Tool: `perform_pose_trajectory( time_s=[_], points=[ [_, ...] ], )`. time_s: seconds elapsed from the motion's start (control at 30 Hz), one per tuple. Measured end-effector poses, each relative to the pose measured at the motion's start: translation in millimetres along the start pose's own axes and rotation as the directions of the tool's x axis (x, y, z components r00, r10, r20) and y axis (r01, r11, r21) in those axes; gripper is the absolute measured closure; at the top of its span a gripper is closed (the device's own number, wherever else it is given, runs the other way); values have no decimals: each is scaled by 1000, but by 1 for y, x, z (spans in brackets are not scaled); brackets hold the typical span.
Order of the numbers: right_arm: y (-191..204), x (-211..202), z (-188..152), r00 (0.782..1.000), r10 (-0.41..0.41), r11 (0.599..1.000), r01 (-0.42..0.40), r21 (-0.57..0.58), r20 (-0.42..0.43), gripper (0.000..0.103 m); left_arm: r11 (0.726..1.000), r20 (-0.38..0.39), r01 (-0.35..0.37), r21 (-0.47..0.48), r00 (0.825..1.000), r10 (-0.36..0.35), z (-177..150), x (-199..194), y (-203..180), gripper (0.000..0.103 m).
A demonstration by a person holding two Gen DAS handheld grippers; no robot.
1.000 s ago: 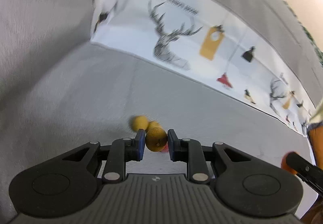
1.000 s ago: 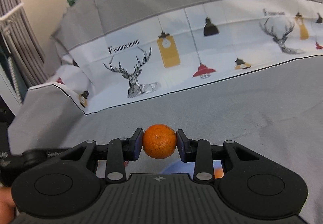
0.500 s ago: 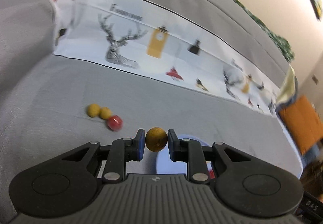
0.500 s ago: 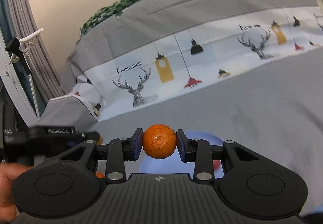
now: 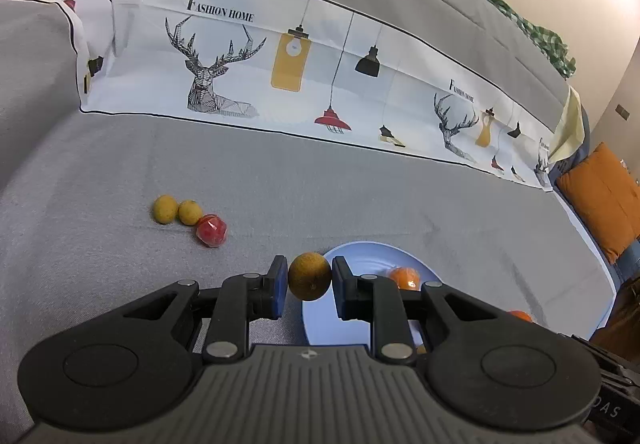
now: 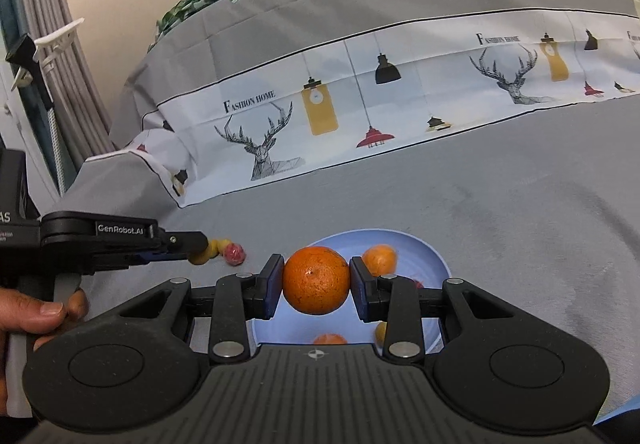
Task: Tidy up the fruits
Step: 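Carry the yellow fruit and mandarin over the blue plate with both tools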
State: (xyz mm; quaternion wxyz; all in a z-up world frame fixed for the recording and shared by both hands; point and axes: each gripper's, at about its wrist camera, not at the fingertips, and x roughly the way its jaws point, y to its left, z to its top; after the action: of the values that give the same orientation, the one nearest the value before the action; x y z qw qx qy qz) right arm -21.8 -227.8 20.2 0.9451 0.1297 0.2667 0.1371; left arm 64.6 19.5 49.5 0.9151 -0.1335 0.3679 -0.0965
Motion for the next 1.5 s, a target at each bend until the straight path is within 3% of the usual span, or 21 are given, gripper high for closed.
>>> perform_pose_trajectory(
  time_s=[0.9,1.5],
  points=[
    [-6,1,-2,1000,-27,999,27,39,-2,66,998,-12,24,63,1000,-23,-4,6,-11,77],
    [-10,4,-3,998,-70,996,70,51,4,66,976,-38,36,215,999,-29,-19,14,-37,77]
  ],
)
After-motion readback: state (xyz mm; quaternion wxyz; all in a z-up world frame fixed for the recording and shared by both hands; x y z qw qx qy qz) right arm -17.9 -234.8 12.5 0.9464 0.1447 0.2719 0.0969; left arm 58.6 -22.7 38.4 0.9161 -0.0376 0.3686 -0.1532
